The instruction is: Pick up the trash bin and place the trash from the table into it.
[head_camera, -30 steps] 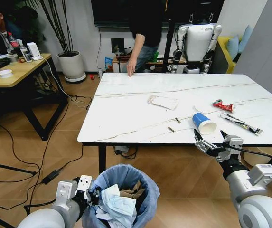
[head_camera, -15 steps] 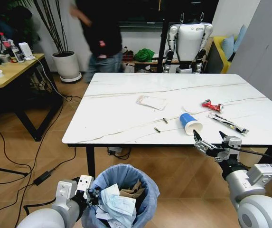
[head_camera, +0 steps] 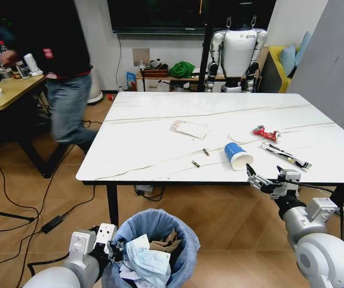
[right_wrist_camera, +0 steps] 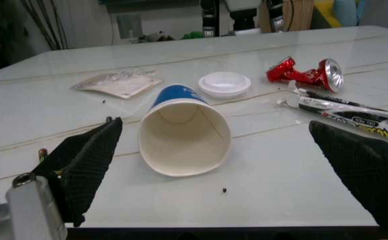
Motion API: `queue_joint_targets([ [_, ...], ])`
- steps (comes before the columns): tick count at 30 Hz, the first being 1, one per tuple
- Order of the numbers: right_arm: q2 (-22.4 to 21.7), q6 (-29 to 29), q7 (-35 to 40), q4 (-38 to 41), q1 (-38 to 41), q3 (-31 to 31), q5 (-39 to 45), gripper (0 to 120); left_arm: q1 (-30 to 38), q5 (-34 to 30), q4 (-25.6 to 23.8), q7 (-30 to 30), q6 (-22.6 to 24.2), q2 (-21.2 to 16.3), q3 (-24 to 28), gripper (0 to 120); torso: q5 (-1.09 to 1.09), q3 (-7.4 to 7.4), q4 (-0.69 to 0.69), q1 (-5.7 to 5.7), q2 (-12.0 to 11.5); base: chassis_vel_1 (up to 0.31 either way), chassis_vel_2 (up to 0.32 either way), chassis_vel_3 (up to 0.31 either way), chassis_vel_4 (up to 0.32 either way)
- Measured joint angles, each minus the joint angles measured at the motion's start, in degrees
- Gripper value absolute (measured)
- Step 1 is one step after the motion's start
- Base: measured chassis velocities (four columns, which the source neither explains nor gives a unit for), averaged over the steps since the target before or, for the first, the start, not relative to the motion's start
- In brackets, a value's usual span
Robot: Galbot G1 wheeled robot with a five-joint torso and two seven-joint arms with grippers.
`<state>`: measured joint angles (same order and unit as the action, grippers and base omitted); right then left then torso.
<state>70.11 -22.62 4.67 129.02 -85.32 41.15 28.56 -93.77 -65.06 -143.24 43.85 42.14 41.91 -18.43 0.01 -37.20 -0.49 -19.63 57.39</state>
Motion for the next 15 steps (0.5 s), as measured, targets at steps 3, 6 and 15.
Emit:
queue_joint_targets([
  [3,-2.0,-0.4,0.3,-1.7,1.4,-0.9,1.3,100,-2.3,1.5,0.0,-0.4,0.0,0.7,-0.8,0,-0.01,0.00,0.00,0.00,0.0,0.000,0.000,0.000,0.000],
  [6,-3.3,-0.7,0.7,-3.1,2.5,-1.5,2.1,100,-3.6,2.0,0.0,-0.5,0.0,1.1,-1.3,0,-0.01,0.00,0.02,0.00,0.0,0.000,0.000,0.000,0.000],
  [15,-9.3,-1.2,1.0,-11.2,8.2,-4.5,4.7,100,-7.3,3.9,0.0,-1.3,0.0,1.3,-3.3,0,0.00,0.00,0.00,0.00,0.0,0.000,0.000,0.000,0.000],
])
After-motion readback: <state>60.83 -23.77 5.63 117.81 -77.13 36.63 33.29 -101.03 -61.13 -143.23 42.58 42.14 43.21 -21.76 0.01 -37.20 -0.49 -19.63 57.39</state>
